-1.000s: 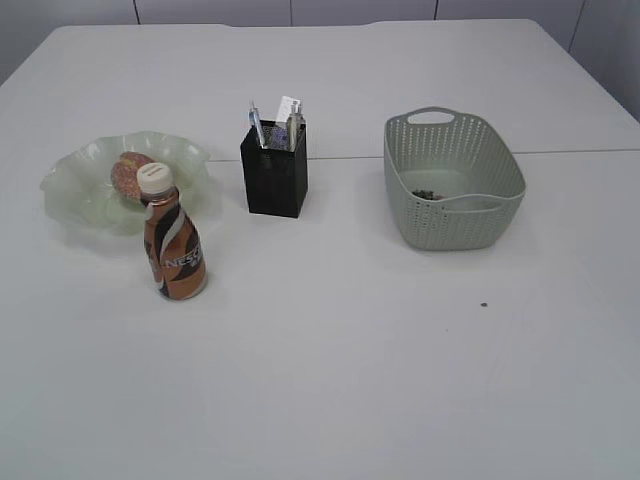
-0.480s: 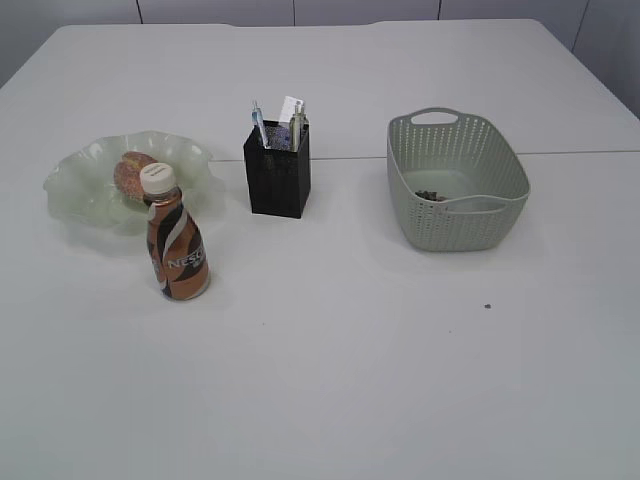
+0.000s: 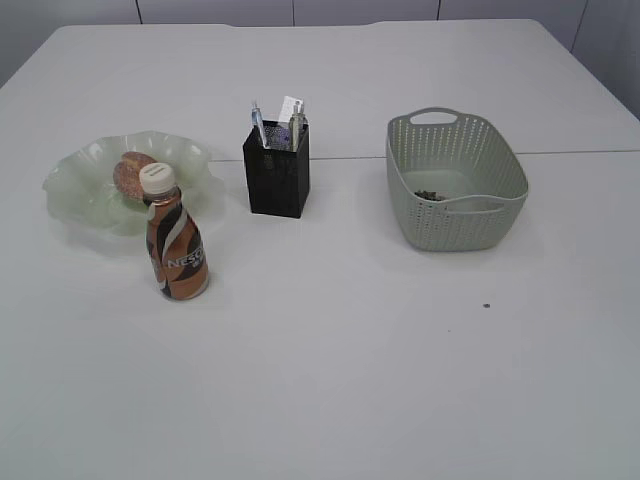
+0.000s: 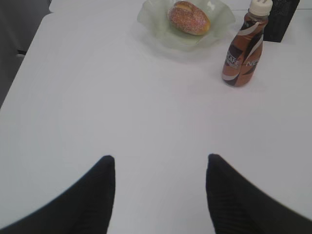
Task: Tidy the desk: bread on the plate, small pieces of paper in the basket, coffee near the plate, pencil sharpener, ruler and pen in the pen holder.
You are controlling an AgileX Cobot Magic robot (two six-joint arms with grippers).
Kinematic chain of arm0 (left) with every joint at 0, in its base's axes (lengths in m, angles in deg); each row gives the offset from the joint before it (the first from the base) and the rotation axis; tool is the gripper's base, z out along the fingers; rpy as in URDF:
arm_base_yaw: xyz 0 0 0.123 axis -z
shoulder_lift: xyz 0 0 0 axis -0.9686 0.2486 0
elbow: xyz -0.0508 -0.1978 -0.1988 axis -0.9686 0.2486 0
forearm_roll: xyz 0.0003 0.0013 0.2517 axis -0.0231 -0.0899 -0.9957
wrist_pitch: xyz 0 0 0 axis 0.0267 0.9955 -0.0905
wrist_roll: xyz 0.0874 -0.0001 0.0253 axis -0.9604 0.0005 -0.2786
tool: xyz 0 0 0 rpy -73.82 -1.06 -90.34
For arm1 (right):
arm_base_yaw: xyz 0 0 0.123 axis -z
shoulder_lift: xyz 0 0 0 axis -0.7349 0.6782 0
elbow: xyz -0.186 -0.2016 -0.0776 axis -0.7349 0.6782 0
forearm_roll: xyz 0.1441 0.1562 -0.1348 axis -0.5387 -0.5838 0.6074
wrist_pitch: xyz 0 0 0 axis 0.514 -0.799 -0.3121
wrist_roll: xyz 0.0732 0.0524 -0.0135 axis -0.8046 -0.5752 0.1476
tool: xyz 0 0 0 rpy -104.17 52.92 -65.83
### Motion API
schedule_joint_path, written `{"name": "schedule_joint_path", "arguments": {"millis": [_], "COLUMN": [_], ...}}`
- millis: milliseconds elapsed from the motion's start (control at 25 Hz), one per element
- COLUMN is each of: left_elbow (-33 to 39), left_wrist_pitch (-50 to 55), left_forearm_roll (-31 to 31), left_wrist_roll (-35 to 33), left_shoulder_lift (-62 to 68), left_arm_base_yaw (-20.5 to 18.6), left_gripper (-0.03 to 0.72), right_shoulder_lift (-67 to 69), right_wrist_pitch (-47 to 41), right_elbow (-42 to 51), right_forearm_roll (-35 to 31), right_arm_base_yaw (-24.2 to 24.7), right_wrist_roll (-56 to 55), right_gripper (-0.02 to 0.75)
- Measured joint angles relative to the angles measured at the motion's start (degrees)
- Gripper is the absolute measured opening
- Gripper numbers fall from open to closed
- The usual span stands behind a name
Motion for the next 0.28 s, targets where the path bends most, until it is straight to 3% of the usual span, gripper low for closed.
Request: {"name": "schedule_joint_path", "arguments": {"millis": [280], "left_elbow": [0.0], "left_wrist_pitch": [0.0], "left_forearm_roll": [0.1], "left_wrist_roll": [-0.2], "left_shoulder_lift": [0.0], "left_arm_base_yaw": [0.0], "left_gripper": [0.434], "right_shoulder_lift": [0.0], "right_wrist_pitch": [0.0], "right_elbow": [0.0], "right_forearm_roll": [0.0], "right_arm_base_yaw": [0.0], "right_wrist_roll": [0.1], "right_gripper": [0.374]}}
